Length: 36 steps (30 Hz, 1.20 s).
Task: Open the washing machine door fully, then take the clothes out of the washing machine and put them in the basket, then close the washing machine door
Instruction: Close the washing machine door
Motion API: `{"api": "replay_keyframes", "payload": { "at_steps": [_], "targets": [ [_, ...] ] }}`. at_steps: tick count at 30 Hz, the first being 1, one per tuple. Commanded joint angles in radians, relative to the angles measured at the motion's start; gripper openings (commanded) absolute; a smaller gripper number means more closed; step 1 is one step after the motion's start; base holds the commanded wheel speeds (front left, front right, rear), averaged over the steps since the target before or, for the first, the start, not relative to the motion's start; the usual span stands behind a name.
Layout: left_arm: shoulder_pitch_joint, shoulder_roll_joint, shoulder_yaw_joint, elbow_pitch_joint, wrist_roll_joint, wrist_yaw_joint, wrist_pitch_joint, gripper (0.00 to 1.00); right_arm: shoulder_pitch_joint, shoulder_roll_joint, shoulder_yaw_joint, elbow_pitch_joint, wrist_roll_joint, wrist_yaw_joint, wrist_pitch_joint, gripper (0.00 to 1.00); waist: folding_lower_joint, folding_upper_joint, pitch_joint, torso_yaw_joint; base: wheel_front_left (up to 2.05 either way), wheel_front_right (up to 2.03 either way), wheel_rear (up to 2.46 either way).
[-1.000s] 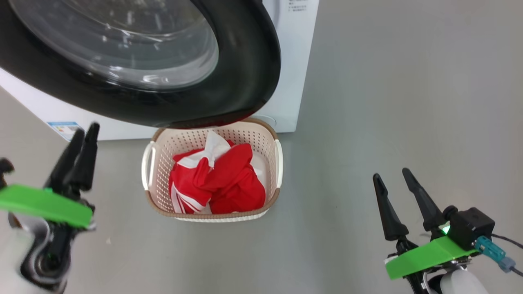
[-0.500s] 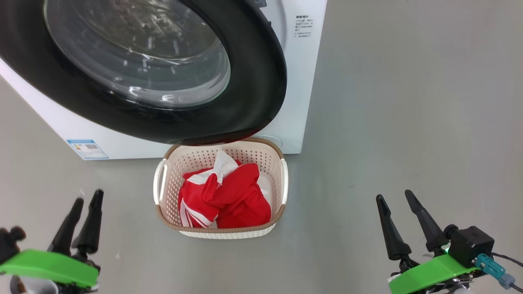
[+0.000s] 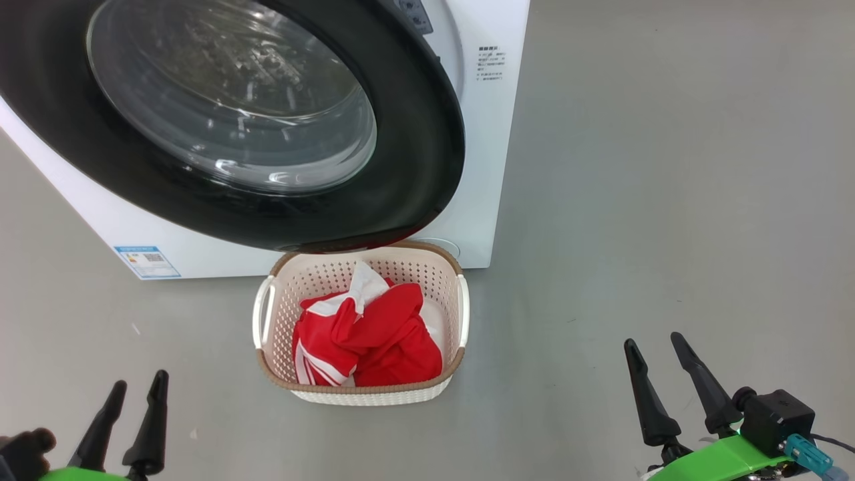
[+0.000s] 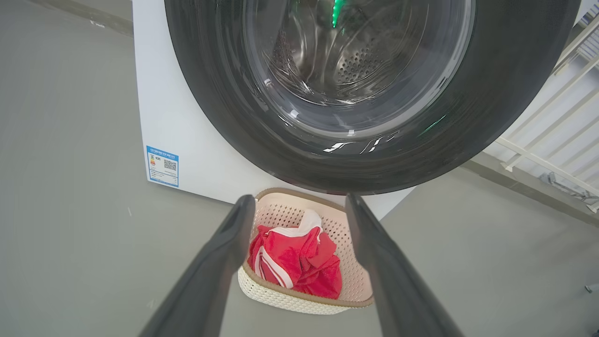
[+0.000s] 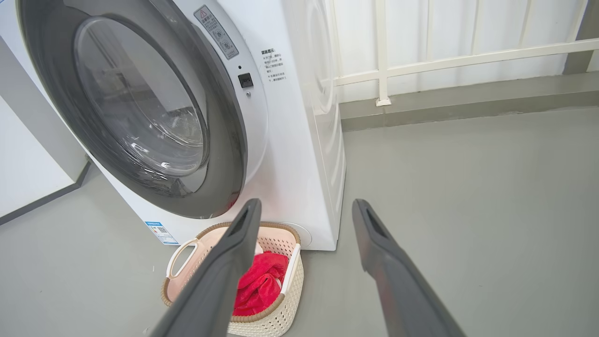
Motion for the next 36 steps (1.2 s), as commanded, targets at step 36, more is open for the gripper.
{"api": "replay_keyframes", "payload": {
  "at_steps": [36],
  "targets": [
    [0.155,-0.229,0.338,-0.16,0.629,-0.006,-0.008,1.0,0.054,-0.014,-0.004,-0.033,0.01,0.005,-0.006,1.0,0.0,0.0,-0.053,0.021,0.0,0.0,0.0]
  ]
}}
